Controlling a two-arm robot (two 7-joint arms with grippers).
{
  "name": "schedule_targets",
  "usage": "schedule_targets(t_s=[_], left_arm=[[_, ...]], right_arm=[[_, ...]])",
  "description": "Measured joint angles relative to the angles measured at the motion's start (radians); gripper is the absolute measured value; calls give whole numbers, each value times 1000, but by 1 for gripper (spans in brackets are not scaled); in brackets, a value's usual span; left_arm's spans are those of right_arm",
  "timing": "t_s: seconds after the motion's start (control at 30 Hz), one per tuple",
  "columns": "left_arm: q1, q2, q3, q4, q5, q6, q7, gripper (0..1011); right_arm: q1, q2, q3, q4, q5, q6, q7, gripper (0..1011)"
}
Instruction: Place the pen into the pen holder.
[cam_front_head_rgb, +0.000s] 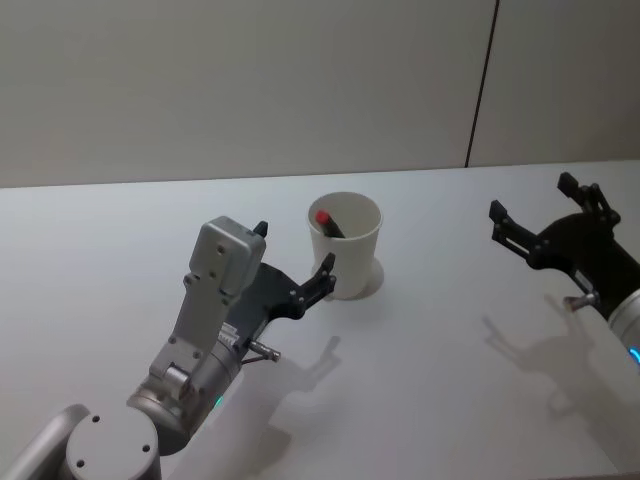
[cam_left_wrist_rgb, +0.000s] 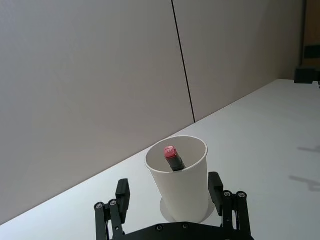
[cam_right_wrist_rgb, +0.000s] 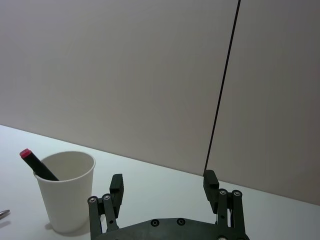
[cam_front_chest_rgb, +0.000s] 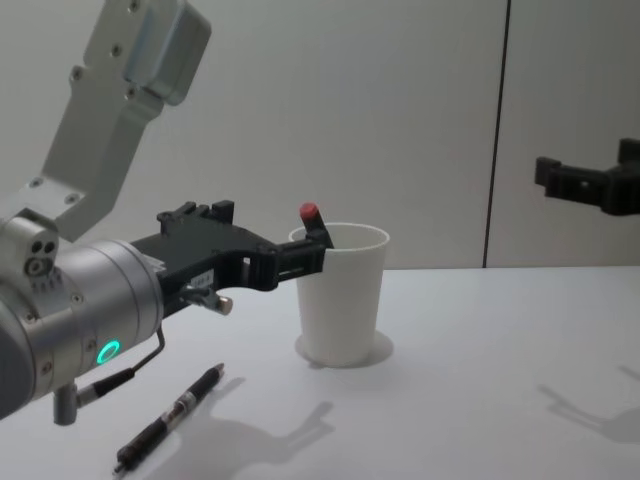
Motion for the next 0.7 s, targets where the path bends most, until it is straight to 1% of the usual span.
schedule_targets(t_s=[0.27, 0.7], left_arm=[[0, 0, 0, 0, 0, 0, 0, 1000], [0, -1, -1, 0, 1, 3, -1, 1000]], right_arm=[[-29, 15, 6, -23, 9, 9, -10, 1002], [-48, 26, 11, -38, 15, 15, -16, 1002]])
